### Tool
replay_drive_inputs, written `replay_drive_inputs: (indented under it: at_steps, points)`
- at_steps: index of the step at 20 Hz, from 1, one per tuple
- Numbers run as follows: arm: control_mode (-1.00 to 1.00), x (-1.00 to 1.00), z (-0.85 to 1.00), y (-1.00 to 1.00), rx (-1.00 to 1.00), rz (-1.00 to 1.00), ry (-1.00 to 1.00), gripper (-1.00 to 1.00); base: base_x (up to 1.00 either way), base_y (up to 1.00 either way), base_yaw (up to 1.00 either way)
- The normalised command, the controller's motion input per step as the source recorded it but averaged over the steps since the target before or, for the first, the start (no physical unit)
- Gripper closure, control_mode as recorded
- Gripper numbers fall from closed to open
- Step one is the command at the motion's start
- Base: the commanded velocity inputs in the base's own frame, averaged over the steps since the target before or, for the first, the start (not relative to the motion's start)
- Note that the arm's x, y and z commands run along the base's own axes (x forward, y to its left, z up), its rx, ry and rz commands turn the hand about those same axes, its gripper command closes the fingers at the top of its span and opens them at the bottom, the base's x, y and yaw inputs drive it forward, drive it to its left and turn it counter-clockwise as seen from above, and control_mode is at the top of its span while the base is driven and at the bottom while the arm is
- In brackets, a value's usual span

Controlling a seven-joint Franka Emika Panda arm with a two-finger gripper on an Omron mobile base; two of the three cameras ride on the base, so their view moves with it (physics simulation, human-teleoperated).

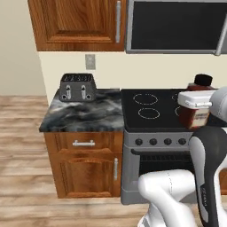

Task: Collect the paprika, ketchup, and shaker from the cabinet and place them next to the stove.

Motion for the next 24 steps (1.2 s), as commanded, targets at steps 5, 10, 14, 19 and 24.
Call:
replay_drive_inputs:
  at_steps: [5,10,14,19,24]
  points:
    - [1.00,0.00,0.00,0.00,0.00,0.00,0.00,1.00,0.00,-0.33,-0.41]
    - [1.00,0.00,0.00,0.00,0.00,0.00,0.00,1.00,0.09,-0.27,-0.34]
    - [1.00,0.00,0.00,0.00,0.00,0.00,0.00,1.00,0.24,-0.24,-0.23]
    - [1.00,0.00,0.00,0.00,0.00,0.00,0.00,1.00,0.58,-0.16,-0.06]
    - [1.00,0.00,0.00,0.00,0.00,0.00,0.00,1.00,0.77,-0.32,0.06]
